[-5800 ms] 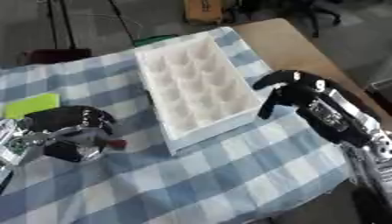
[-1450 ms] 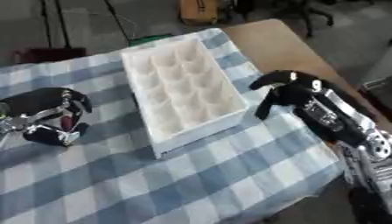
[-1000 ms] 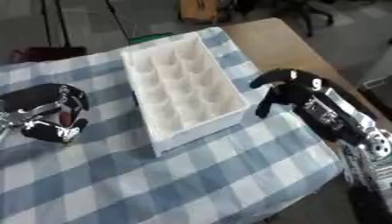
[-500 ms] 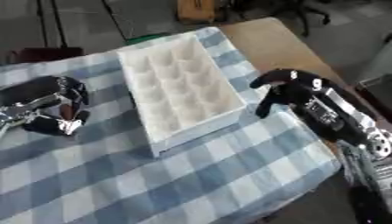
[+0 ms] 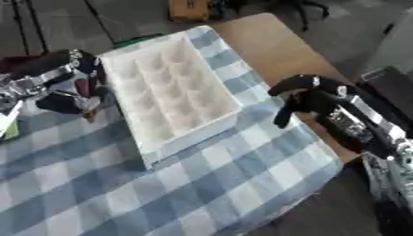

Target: Pick up objects on the table and place them in the box.

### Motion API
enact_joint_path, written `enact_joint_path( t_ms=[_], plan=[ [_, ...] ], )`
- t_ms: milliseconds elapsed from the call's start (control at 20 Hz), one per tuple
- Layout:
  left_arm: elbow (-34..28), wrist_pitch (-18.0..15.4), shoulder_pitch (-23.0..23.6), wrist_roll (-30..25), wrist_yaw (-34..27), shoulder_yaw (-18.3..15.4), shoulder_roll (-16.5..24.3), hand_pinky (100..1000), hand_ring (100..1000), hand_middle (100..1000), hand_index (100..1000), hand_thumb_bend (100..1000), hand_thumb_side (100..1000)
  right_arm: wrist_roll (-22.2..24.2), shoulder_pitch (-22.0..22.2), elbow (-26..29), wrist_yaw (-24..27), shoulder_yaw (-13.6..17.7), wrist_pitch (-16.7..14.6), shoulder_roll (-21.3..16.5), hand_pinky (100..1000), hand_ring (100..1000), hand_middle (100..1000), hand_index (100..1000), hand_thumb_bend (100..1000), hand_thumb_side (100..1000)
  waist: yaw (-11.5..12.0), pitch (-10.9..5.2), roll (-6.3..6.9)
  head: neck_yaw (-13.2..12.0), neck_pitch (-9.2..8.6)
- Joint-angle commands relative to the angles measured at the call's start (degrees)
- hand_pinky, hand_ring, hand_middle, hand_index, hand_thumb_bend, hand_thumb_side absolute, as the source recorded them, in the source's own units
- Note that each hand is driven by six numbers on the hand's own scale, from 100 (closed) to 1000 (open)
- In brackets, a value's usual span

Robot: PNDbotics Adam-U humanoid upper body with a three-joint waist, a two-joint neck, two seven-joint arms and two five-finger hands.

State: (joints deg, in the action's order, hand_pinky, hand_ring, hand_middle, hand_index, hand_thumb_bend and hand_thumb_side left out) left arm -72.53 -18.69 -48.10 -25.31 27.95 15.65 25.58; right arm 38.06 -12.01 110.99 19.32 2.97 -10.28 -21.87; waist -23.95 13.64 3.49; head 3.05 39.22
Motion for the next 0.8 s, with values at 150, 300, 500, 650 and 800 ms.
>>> enact_joint_path(
  t_ms=[150, 300, 500, 650, 800],
  plan=[
    [0.5, 1.9, -2.8, 2.7, -3.2, -0.7, 0.8, 774, 643, 516, 224, 100, 260, 0.6, -2.0, 1.5, 1.0, -0.3, 0.0, -0.8, 578, 517, 752, 819, 100, 756, -2.9, 0.12, 0.61, -1.7, -2.28],
    [0.9, 2.2, -3.8, 6.3, -4.7, -0.9, 0.6, 763, 625, 511, 232, 100, 283, 0.8, -3.0, 1.7, 1.2, -0.6, 0.1, -0.8, 578, 517, 752, 819, 100, 758, -5.1, 0.8, 1.52, -2.4, -3.35],
    [0.9, 0.3, -4.0, 11.5, -7.6, -0.3, -0.1, 749, 613, 508, 247, 100, 306, 1.0, -3.5, 1.8, 1.2, -0.6, 0.4, -0.8, 578, 517, 752, 819, 100, 761, -6.1, 1.22, 2.38, -2.6, -3.78],
    [0.5, -2.7, -3.3, 11.5, -7.3, 1.1, -0.3, 786, 686, 615, 496, 100, 270, 1.0, -3.6, 1.7, 1.0, -0.5, 0.6, -0.8, 578, 517, 752, 819, 100, 764, -6.1, 1.22, 2.75, -2.4, -3.63],
    [-0.1, -7.5, -2.2, 7.7, -3.6, 1.8, -0.2, 838, 785, 769, 891, 297, 631, 0.9, -3.5, 1.6, 0.8, -0.4, 0.8, -0.8, 578, 516, 752, 820, 100, 763, -5.5, 1.06, 2.78, -2.2, -3.56]
  ],
)
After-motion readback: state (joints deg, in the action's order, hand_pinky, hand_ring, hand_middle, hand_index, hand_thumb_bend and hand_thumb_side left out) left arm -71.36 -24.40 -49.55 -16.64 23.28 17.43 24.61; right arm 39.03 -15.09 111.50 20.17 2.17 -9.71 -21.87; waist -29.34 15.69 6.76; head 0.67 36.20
